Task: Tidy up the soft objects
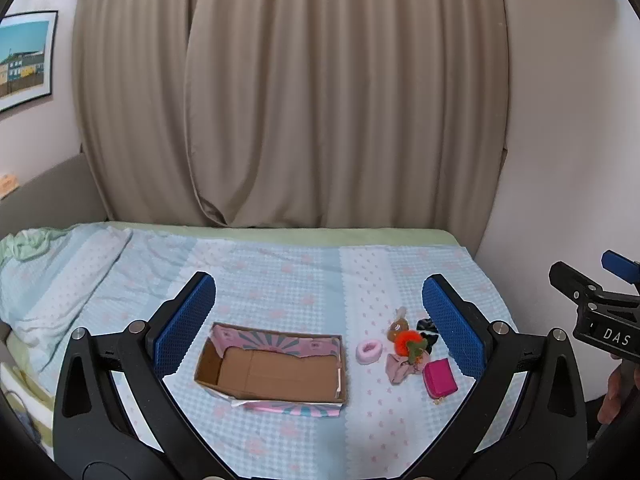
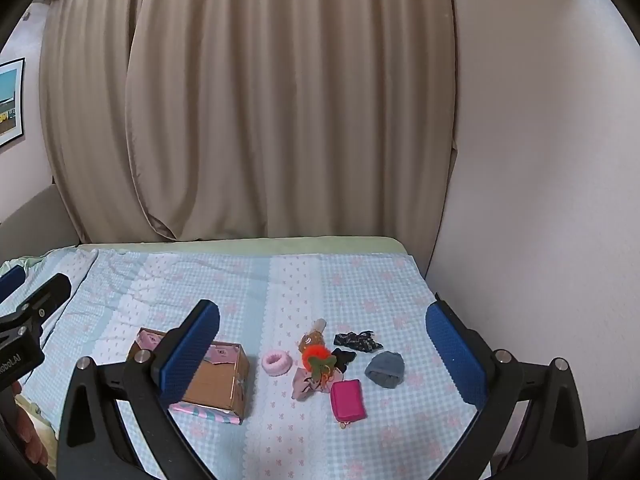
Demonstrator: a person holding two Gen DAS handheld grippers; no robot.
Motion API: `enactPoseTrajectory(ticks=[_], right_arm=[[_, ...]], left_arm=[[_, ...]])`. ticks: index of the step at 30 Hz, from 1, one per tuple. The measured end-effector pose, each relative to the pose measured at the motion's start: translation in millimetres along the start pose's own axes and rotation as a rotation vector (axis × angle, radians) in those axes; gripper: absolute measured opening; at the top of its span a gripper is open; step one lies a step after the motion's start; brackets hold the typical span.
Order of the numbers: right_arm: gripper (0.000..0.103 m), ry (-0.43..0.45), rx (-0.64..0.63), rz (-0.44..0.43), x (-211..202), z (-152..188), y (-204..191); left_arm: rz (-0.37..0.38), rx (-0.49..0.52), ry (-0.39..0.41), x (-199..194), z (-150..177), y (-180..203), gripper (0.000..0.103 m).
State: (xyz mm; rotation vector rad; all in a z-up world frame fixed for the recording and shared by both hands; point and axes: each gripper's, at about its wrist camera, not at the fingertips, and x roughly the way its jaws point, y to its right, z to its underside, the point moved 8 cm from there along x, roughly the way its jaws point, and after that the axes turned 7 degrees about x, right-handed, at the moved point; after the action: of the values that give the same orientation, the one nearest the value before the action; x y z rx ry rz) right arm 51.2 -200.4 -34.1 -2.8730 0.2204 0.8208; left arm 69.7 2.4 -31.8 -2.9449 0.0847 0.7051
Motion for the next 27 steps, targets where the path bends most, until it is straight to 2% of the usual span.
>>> enactPoseTrajectory(ticks=[27], right_arm=[[0.103,0.009,0.000,-0.007,9,-9,3]], left_arm=[[0.021,-0.006,0.015,-3,0,9,0.102]])
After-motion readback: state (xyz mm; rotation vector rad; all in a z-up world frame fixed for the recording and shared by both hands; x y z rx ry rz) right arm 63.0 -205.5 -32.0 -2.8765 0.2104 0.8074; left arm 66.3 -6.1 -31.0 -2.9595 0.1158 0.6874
